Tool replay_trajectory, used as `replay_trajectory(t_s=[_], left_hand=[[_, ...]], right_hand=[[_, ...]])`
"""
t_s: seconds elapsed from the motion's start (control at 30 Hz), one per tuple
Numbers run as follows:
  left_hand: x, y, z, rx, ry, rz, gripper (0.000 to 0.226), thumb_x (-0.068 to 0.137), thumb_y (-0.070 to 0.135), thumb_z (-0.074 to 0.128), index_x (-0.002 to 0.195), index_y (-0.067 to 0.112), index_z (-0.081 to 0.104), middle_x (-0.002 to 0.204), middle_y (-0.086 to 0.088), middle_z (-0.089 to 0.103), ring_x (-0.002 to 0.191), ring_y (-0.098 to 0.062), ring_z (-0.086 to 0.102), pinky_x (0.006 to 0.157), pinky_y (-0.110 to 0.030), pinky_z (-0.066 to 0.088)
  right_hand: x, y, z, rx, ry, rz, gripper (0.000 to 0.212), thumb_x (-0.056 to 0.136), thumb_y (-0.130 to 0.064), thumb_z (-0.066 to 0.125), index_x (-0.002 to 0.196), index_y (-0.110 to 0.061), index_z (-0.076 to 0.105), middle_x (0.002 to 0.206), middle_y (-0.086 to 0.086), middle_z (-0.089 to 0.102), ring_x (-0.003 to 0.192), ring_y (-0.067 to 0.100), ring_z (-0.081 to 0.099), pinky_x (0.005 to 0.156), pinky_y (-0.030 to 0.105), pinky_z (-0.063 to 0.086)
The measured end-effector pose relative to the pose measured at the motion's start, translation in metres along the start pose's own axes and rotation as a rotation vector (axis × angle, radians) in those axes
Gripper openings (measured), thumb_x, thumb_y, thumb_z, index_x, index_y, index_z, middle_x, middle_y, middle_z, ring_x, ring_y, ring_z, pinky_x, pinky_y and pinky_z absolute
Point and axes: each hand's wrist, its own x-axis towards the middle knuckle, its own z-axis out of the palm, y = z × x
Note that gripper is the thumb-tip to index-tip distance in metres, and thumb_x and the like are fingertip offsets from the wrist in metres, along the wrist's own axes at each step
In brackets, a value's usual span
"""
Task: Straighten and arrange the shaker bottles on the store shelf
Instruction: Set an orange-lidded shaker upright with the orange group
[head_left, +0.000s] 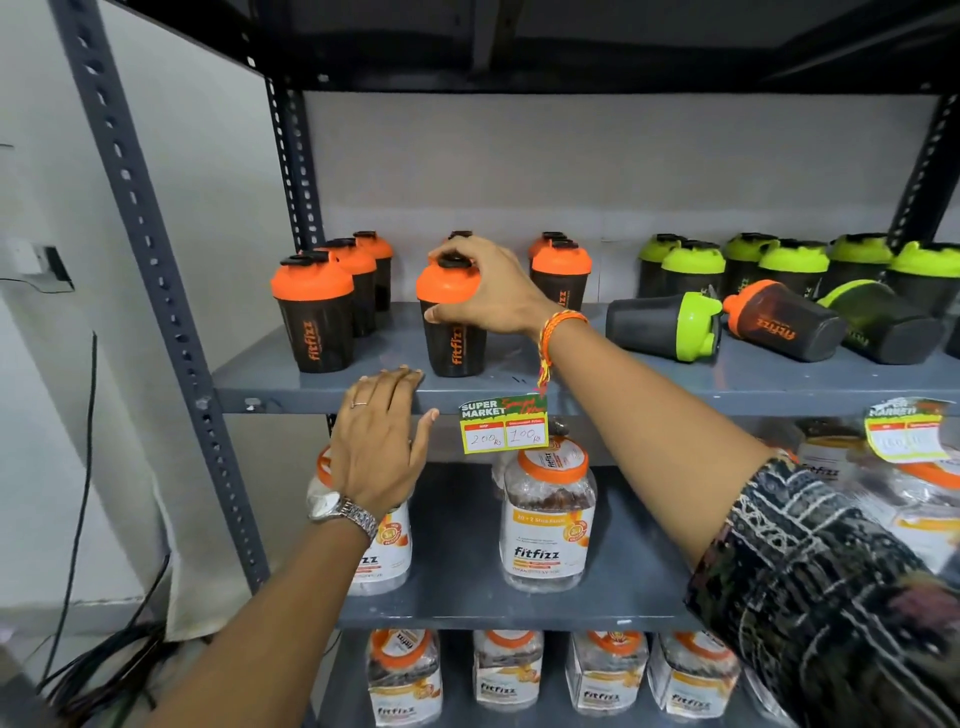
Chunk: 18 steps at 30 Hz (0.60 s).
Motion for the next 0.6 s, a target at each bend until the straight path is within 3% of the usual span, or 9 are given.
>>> replay_trajectory(t_s=[0.17, 0.43, 0.5, 0.6], left_hand=[[-0.001, 0.003, 0.0, -0.026, 0.003, -0.028, 0.048, 0.098, 0.044, 0.047, 0.135, 0.015, 0.057, 0.137, -0.008, 0.062, 0.127, -0.027, 0.055, 0.117, -0.043, 0.03], [-0.002, 0.002, -0.003, -0.083, 0.008, -0.029, 0.048, 0.097, 0.039, 0.044, 0.135, 0.015, 0.058, 0.138, -0.008, 0.062, 0.128, -0.028, 0.055, 0.118, -0.043, 0.03], [-0.001, 0.003, -0.003, -0.157, 0.038, -0.051, 0.044, 0.096, 0.036, 0.045, 0.131, 0.014, 0.062, 0.135, -0.007, 0.064, 0.125, -0.027, 0.057, 0.117, -0.041, 0.031], [-0.002, 0.007, -0.01, -0.289, 0.148, -0.122, 0.034, 0.095, 0.028, 0.048, 0.12, 0.014, 0.068, 0.121, -0.008, 0.071, 0.114, -0.029, 0.062, 0.106, -0.037, 0.037]], right_hand=[[-0.002, 0.005, 0.007, -0.02, 0.007, -0.013, 0.076, 0.065, -0.046, 0.085, 0.133, -0.022, 0.06, 0.133, 0.003, 0.058, 0.123, 0.023, 0.054, 0.112, 0.048, 0.039], [-0.018, 0.005, -0.008, 0.026, 0.035, 0.034, 0.09, 0.07, -0.046, 0.087, 0.147, -0.024, 0.045, 0.148, 0.005, 0.047, 0.13, 0.024, 0.04, 0.106, 0.031, 0.03], [-0.029, 0.009, -0.023, 0.052, 0.167, 0.088, 0.086, 0.071, -0.046, 0.086, 0.145, -0.024, 0.047, 0.146, 0.004, 0.049, 0.129, 0.023, 0.039, 0.106, 0.03, 0.03], [-0.052, 0.033, -0.052, 0.056, 0.529, 0.205, 0.074, 0.071, -0.045, 0.084, 0.133, -0.018, 0.055, 0.134, 0.004, 0.058, 0.119, 0.016, 0.047, 0.108, 0.034, 0.034]])
